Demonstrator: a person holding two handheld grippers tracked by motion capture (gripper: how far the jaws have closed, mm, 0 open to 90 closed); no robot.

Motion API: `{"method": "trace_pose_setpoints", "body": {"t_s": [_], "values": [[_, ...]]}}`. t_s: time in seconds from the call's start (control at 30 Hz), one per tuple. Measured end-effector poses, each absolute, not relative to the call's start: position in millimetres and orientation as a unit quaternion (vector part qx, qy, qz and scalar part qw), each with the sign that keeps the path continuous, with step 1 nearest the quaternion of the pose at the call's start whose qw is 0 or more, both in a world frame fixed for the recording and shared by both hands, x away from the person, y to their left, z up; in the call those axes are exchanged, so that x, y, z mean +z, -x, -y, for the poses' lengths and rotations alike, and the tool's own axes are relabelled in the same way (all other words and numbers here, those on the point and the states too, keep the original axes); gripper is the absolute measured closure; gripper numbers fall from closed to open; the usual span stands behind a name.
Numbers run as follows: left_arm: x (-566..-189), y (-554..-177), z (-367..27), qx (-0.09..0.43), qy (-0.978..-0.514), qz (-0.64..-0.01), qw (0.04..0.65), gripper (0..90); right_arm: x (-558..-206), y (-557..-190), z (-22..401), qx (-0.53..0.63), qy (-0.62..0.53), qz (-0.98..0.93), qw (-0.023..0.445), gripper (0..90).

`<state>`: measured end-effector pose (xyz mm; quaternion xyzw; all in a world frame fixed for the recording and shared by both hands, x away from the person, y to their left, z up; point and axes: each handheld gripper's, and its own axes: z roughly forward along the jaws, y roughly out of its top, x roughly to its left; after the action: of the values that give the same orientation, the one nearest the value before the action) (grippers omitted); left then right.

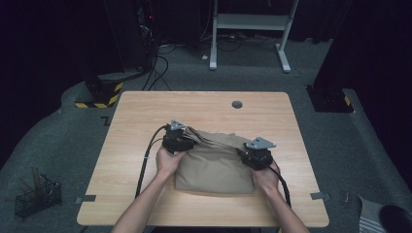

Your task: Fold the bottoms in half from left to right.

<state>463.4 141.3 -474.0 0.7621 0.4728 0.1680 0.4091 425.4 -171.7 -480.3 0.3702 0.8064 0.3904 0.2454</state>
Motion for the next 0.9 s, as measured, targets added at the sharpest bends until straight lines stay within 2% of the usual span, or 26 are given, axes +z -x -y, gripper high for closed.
{"method": "trace_pose_setpoints", "body": {"t_s": [0.13, 0.33, 0.43, 0.53, 0.67, 0.77, 0.9], "values": [[-475.1, -470.0, -142.0, 0.168, -0.754, -0.485, 0.409, 43.2, -470.4, -442.1, 169.7, 0.384, -0.378, -0.802, 0.258, 75.1], [-489.9, -486.1, -148.8, 0.151, -0.739, -0.524, 0.396, 35.3, -492.2, -475.6, 169.2, 0.353, -0.441, -0.792, 0.231, 57.6], [-482.5, -479.7, -149.8, 0.166, -0.744, -0.511, 0.398, 34.0, -490.1, -476.1, 175.4, 0.377, -0.458, -0.773, 0.223, 53.8], [-469.8, -467.5, -149.7, 0.178, -0.748, -0.489, 0.412, 33.3, -471.1, -458.1, 174.9, 0.406, -0.429, -0.767, 0.249, 55.5], [-460.0, -455.8, -145.2, 0.18, -0.755, -0.464, 0.426, 37.4, -455.7, -434.7, 167.1, 0.432, -0.38, -0.777, 0.254, 67.1], [-463.0, -456.6, -134.5, 0.177, -0.768, -0.447, 0.422, 39.7, -461.9, -425.5, 152.7, 0.433, -0.348, -0.799, 0.231, 71.8], [-475.4, -471.1, -127.6, 0.173, -0.762, -0.466, 0.415, 39.5, -482.0, -437.6, 134.5, 0.418, -0.351, -0.811, 0.21, 70.5]]}}
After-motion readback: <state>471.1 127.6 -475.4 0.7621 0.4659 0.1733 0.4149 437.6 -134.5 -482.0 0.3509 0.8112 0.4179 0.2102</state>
